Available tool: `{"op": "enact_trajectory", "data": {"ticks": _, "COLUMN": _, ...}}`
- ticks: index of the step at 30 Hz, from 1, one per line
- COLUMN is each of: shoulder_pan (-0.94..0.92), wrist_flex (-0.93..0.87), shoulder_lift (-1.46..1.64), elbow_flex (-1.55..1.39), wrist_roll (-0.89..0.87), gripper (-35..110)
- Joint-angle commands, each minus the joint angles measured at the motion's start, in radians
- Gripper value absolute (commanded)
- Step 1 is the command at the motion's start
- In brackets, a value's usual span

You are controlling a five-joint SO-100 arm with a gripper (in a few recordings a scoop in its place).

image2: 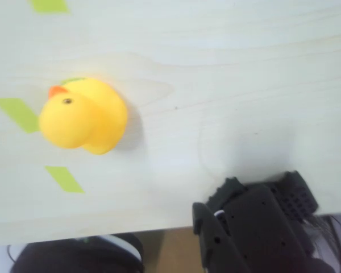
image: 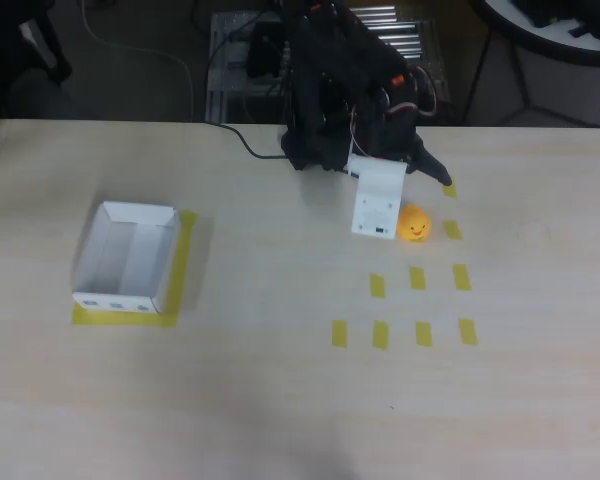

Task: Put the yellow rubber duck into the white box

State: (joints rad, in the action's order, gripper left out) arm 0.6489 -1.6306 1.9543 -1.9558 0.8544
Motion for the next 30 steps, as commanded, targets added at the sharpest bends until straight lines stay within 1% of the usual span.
{"op": "enact_trajectory", "data": {"ticks": 1, "shoulder_pan": 0.032, "wrist_flex": 0.043, "shoulder_lift": -0.1, "elbow_flex": 0.107, "wrist_roll": 0.028, "gripper": 62}}
{"op": "enact_trajectory", "data": {"ticks": 5, "shoulder_pan": 0.034, "wrist_flex": 0.094, "shoulder_lift": -0.156, "elbow_flex": 0.118, "wrist_roll": 0.017, "gripper": 62}}
{"op": "enact_trajectory", "data": {"ticks": 20, "shoulder_pan": 0.058, "wrist_flex": 0.187, "shoulder_lift": -0.337, "elbow_flex": 0.161, "wrist_roll": -0.052, "gripper": 61}}
{"op": "enact_trajectory", "data": {"ticks": 26, "shoulder_pan": 0.075, "wrist_flex": 0.268, "shoulder_lift": -0.382, "elbow_flex": 0.107, "wrist_roll": -0.069, "gripper": 61}}
{"op": "enact_trajectory", "data": {"ticks": 30, "shoulder_pan": 0.08, "wrist_flex": 0.287, "shoulder_lift": -0.399, "elbow_flex": 0.104, "wrist_roll": -0.08, "gripper": 61}}
